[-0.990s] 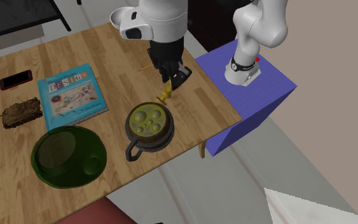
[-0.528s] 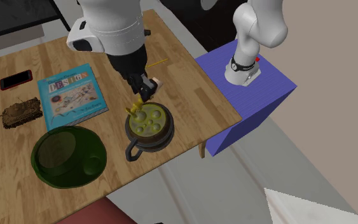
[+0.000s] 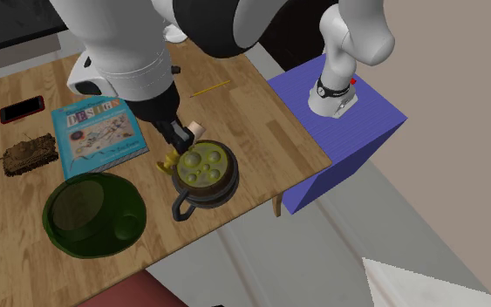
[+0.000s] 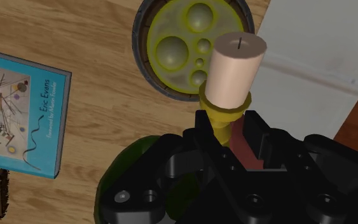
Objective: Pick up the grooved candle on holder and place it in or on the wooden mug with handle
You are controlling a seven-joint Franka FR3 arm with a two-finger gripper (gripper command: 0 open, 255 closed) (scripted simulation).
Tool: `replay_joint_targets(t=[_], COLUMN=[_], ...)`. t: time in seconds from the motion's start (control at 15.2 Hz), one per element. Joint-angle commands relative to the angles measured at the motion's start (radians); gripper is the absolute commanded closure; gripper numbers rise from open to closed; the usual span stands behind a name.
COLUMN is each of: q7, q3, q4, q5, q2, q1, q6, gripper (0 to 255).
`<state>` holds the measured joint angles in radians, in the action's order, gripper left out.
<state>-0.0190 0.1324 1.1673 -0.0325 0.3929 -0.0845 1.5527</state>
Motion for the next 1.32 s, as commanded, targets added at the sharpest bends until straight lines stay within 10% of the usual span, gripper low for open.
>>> replay_joint_targets(t=[0.0,1.19,1.25], q7=[0.0,-0.002,-0.002], q3=[0.0,-0.001,-0.001], q4=[0.046,0.235,0.235], q5=[0.001,0.004,0.004], q2=[-0.01,-0.036,-0.036], q1=[0.002,0.008,0.008], q6=[0.037,0.2,0.2], gripper=[255,255,0])
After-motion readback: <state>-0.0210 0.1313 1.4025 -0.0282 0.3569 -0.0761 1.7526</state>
